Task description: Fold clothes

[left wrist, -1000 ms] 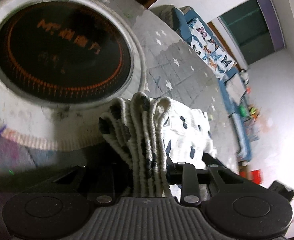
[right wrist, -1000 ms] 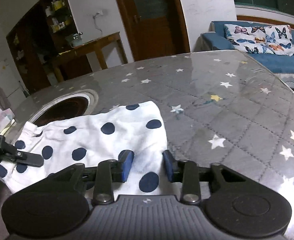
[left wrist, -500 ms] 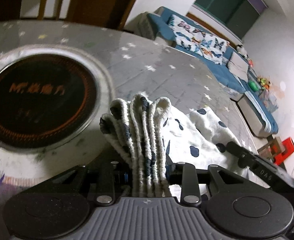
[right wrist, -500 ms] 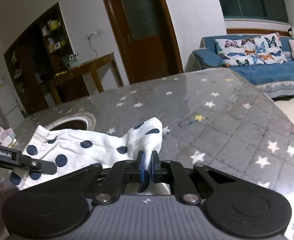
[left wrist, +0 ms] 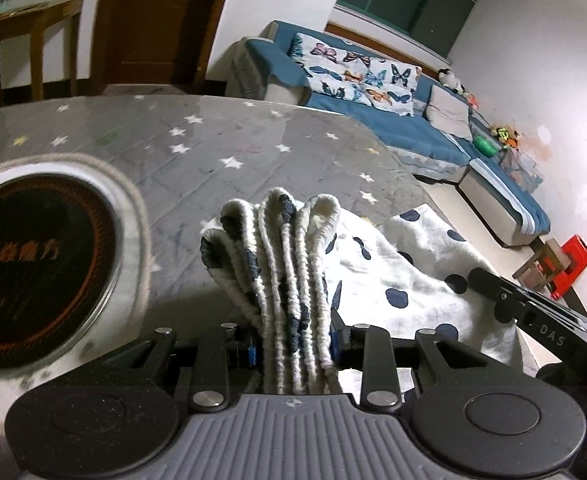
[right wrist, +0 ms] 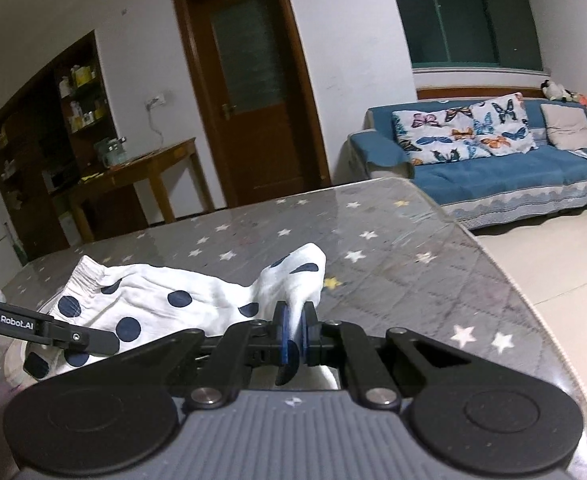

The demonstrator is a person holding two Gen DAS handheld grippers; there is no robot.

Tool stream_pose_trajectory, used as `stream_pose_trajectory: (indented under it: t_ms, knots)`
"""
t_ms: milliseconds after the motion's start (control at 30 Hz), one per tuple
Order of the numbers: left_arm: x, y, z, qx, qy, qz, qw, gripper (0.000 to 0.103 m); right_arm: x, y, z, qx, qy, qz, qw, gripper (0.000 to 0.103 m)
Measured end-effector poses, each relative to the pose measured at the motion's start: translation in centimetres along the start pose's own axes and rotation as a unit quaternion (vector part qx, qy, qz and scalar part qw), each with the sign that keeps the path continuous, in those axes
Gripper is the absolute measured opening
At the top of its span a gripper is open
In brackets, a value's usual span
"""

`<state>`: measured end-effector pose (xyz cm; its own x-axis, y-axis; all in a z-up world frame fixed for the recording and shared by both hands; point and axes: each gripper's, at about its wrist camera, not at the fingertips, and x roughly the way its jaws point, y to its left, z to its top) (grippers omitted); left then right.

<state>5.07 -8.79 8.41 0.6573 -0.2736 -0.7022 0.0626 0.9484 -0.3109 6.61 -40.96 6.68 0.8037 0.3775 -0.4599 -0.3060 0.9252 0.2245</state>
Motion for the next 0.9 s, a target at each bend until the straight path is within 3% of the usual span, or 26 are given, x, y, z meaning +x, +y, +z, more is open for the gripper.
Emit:
stream_pose_trajectory:
  t_ms: [300,600,833,900]
  knots:
    - [3.3,-2.0,1.8,0.016,0.011,-0.01,0.9998,0.035,0.8,-2.7,0.6,0.008,-0.005,-0.035,0.999,0.005]
    - [6.8,-2.2,2.0,0.023,0.035,-0.006,0.9991,0.037,3.2,-4.6,-0.3,0.017,0.017,-0.053,0.998,0.005]
    - [7.7,-1.5,1.6,0.024,0.043,0.006,0.9988,0.059,4.8,-5.5,-1.3,0.01,0.052,-0.066,0.996,0.007]
    - [7.6,-1.3,1.6,0.027,0.041,0.011,0.9987,0.066,5.0,-5.6,-1.5,0.001,0.061,-0.071,0.996,0.012]
